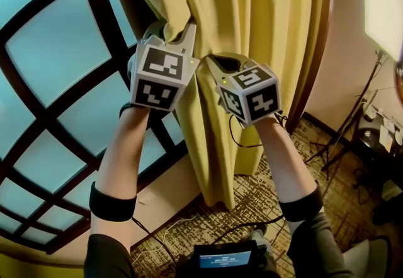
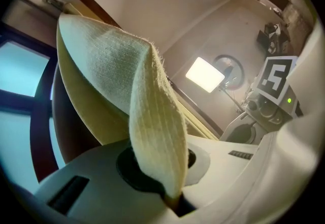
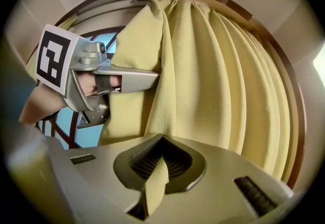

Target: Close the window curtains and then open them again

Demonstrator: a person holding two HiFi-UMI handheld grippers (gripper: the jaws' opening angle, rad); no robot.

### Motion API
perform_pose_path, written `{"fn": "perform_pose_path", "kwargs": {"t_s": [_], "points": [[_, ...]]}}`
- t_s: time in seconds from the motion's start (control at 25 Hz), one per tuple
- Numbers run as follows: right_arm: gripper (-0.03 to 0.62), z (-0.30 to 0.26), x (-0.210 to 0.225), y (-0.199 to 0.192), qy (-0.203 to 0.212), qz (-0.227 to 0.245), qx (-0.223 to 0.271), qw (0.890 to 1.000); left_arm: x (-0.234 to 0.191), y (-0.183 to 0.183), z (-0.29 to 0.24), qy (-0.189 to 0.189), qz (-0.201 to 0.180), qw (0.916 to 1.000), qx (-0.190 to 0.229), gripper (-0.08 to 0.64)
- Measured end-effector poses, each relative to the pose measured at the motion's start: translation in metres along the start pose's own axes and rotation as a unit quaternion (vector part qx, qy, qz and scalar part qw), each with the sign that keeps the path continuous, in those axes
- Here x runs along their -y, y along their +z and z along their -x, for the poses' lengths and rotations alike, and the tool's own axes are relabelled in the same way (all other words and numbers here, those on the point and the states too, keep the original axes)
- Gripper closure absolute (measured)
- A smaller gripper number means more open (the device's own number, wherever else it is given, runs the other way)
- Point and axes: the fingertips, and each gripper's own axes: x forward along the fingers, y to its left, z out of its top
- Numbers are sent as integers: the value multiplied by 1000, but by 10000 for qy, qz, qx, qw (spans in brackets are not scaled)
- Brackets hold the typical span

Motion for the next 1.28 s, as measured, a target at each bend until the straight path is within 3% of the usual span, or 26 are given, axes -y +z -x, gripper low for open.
{"fn": "perform_pose_path", "kwargs": {"t_s": [0.28,0.56,0.96,1.28], "points": [[576,-1,56,0,182,-95,191,9996,14,22,-54,140,-46,9999,-16,561],[578,4,89,9,358,-22,310,9989,26,51,-88,331,-474,9983,-89,563],[580,23,169,-4,386,-74,281,9988,66,100,-157,312,-654,9974,17,565],[580,14,174,-8,664,60,261,9974,60,97,-170,535,-575,9968,-135,565]]}}
